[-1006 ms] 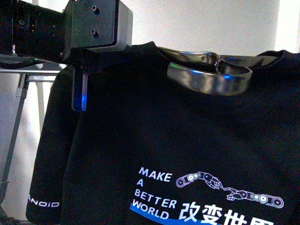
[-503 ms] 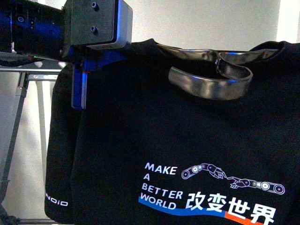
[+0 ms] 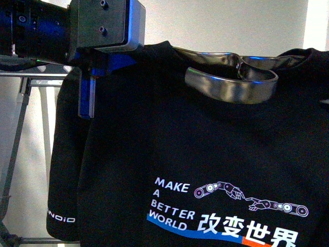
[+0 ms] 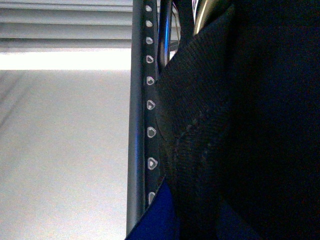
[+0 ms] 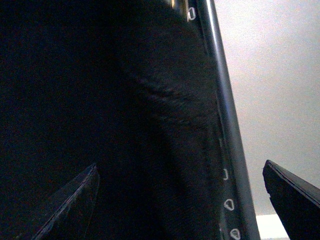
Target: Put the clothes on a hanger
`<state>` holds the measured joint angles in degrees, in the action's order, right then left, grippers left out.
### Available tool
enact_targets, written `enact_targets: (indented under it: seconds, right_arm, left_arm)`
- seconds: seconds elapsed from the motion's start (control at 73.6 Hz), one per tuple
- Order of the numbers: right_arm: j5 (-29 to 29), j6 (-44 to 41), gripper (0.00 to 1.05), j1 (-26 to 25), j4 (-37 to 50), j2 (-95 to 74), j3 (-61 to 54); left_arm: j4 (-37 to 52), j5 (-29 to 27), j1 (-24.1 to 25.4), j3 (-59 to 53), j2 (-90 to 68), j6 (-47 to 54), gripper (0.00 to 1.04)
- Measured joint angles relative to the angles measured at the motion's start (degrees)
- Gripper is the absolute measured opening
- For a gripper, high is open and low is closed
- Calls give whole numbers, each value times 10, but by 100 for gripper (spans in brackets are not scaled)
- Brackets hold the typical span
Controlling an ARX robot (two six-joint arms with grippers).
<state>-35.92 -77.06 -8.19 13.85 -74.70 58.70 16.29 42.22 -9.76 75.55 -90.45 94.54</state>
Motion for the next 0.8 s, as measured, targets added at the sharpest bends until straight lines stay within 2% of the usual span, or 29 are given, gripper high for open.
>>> enact_targets:
  seconds: [0.489, 0.802]
  right_arm:
    - [33, 23, 97, 21, -99, -59, 107]
    - [49, 28, 53, 38, -103, -94, 119]
  left_arm:
    - [0, -1, 0, 0, 0, 0, 4]
    - [0, -3, 1, 0, 0, 0, 4]
